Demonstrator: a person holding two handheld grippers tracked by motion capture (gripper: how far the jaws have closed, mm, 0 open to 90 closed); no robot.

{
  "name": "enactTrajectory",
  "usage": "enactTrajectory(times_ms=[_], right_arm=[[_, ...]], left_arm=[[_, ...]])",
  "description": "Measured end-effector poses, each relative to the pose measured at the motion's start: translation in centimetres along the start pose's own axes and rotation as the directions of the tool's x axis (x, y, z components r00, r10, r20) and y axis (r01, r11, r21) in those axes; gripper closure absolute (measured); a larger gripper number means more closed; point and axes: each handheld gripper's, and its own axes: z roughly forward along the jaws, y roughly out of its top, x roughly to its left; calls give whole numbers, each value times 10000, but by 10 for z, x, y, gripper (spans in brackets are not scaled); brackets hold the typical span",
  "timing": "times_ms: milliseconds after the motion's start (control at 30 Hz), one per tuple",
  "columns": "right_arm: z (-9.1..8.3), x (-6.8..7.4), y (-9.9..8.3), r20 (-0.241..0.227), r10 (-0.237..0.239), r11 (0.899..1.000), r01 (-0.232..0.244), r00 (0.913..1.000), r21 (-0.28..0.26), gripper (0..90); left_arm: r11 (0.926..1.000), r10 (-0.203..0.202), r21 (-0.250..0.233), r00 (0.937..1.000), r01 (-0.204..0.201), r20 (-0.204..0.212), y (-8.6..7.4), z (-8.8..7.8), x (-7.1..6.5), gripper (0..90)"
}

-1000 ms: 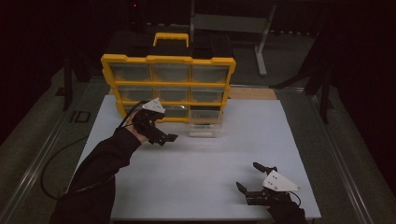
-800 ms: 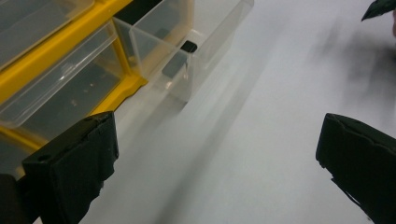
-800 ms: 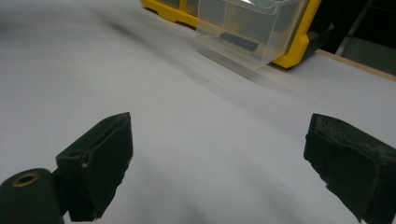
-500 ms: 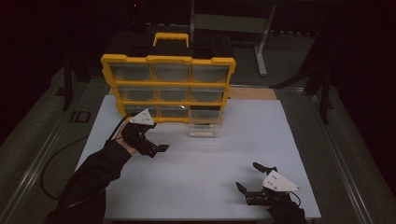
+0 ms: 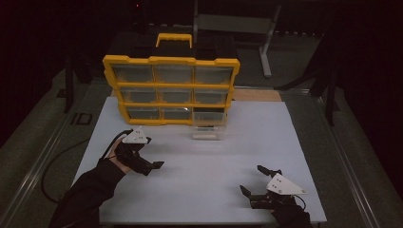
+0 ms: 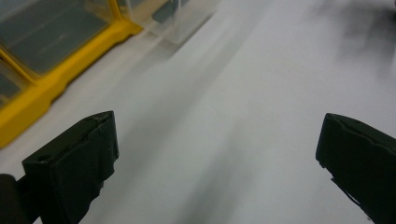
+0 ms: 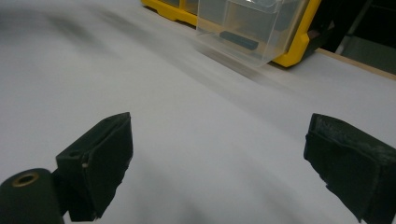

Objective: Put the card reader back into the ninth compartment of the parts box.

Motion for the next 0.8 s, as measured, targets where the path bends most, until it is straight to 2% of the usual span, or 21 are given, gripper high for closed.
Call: enactTrajectory(times_ms=[333,700,800], right_arm=[[1,0,0,4,-16,10000,16,10000,15,82],[1,0,0,2,-34,10000,34,10000,38,82],[1,1,0,12,-16,10000,16,10000,10,82]], left_arm=[[9999,-146,-35,9999,146,-61,-26,-1,-9,3],[9982,-464,-392,9975,444,-540,-52,0,-15,3],[9975,-588,-428,9968,564,-550,-59,0,-18,3]])
